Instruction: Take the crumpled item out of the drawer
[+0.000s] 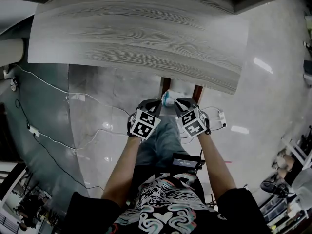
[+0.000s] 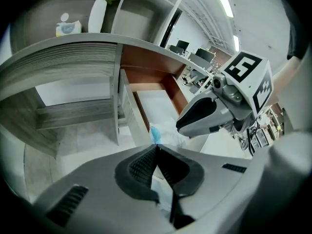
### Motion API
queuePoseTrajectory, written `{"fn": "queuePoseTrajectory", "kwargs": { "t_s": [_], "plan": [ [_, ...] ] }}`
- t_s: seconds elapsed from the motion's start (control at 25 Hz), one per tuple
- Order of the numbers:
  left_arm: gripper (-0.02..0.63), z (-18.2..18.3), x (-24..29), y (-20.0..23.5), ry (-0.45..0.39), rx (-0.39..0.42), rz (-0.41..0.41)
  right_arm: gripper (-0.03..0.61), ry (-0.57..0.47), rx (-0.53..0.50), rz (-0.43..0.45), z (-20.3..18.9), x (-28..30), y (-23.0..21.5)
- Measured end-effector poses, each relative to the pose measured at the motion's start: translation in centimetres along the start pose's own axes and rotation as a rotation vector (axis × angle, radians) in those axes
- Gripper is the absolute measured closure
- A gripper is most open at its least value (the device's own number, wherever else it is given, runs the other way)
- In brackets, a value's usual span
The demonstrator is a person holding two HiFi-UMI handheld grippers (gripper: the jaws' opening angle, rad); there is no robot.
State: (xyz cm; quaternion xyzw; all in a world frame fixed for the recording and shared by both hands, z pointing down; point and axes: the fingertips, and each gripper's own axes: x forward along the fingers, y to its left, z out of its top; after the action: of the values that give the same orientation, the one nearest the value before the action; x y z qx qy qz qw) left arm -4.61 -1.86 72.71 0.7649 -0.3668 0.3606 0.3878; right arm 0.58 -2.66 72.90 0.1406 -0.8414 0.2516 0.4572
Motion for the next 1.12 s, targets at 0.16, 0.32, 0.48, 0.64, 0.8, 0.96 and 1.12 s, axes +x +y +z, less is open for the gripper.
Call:
{"fn": "queuePoseTrajectory", "kwargs": {
  "t_s": [0.16, 0.32, 0.48, 0.64, 0.8, 0.96, 1.12],
  "plan": [
    [0.614, -0.3, 0.2, -0.4, 0.011, 0.007, -0.004, 0.552, 0.025, -0.019, 0.009, -0.6, 0.7, 0.2],
    [0.614, -0.5, 0.4, -0.3, 0.017, 0.008, -0.004, 0.549, 0.046, -0.011, 0.009, -0.9, 1.3, 0.1],
    [0.614, -0.5, 0.4, -0.3, 0.008, -0.014, -0.006, 0.549, 0.069, -0.006, -0.012, -1.1, 1.7, -0.1],
    [0.614, -0.4, 0.4, -0.3, 0.000, -0.022, -0.007, 0.549, 0.078, -0.029, -0.018, -1.2, 2.2, 0.0],
    [0.614, -0.7, 0.2, -0.2, 0.005, -0.026, -0.006, 0.549, 0.089, -0.030, -0.054, -1.3, 2.3, -0.3],
    [0.614, -1.1, 0.1, 0.0, 0.014, -0.022, -0.003, 0.562, 0.110, -0.024, -0.062, -1.4, 2.4, -0.4],
    [0.614, -1.2, 0.0, 0.1, 0.020, -0.019, -0.006, 0.569, 0.123, -0.019, -0.052, -1.5, 2.4, -0.3]
  ]
}}
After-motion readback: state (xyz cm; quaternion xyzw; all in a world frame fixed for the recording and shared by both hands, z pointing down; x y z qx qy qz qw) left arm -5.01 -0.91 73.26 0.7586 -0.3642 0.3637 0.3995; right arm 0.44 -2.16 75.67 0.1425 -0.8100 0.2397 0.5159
